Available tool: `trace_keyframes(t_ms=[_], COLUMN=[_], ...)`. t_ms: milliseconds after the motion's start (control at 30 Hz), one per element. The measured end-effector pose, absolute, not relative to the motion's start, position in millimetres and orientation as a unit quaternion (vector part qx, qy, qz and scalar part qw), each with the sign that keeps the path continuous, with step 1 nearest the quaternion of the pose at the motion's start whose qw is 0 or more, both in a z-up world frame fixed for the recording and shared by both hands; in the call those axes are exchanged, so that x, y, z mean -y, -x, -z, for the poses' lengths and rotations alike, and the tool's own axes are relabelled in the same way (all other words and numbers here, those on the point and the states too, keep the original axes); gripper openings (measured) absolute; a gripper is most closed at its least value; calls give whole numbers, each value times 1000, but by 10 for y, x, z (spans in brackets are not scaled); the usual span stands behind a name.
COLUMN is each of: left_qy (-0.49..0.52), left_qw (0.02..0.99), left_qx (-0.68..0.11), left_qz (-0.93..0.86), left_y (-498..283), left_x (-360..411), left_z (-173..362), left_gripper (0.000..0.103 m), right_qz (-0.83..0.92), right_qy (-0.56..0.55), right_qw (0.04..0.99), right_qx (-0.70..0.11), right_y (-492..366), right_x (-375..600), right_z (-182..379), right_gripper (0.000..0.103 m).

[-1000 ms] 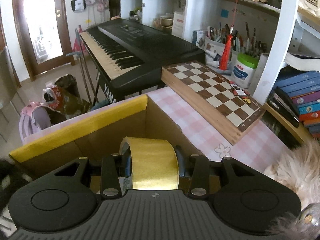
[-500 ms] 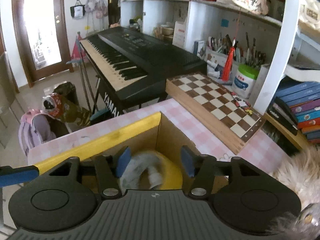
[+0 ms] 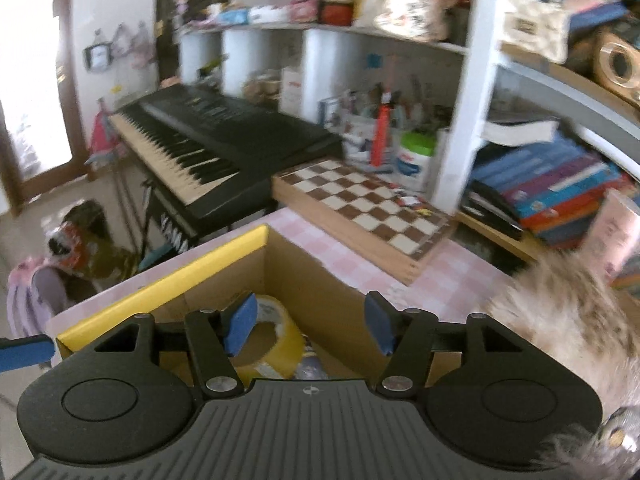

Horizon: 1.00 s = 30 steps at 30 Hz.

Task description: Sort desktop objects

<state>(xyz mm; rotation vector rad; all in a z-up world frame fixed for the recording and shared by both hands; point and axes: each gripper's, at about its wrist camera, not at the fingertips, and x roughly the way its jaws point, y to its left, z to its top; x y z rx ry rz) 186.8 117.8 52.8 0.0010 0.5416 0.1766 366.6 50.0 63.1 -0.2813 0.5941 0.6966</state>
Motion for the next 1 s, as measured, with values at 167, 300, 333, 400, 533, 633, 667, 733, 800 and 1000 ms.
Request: trace_keyframes(t_ms=[167, 300, 333, 400, 533, 633, 667, 733, 800, 1000], left_qy=[3, -3, -4, -4, -6, -7, -8, -9, -11, -20], left_qw=[964, 966, 967, 968, 969, 970, 970, 971, 971, 970], left_qx=[-255, -250, -249, -247, -242, -240, -239, -239, -239, -243], left_qz=[-74, -60, -57, -51, -43, -36, -34, -29, -24, -15], left_y=[-1692, -1542, -1505, -1425, -1262, -1150, -1119, -1047, -986, -802], left_x=[-1183, -1169, -1169, -1168, -1165, -1159, -1152, -1136, -1112, -1027], left_z=[-566, -590, -594, -604, -629, -634, -635, -634, -632, -594], left_gripper=[86, 86, 86, 86, 87, 87, 87, 87, 87, 88], right_qz=[-293, -262, -254, -239, -207, -184, -179, -169, -161, -138], right_qy=[109, 89, 85, 77, 60, 47, 41, 34, 28, 14], right_qw=[909, 922, 925, 930, 941, 946, 947, 948, 949, 953], right_qx=[-276, -271, -270, -267, -261, -263, -264, -266, -268, -269], right_y=[-3467, -3257, -3200, -3064, -2788, -2573, -2502, -2368, -2224, -1808], right_x=[-229, -19, 27, 124, 302, 439, 475, 543, 611, 763], right_z=[-710, -731, -734, -736, -728, -709, -704, -686, -669, -597], right_gripper=[58, 58, 58, 58, 59, 59, 60, 61, 61, 63])
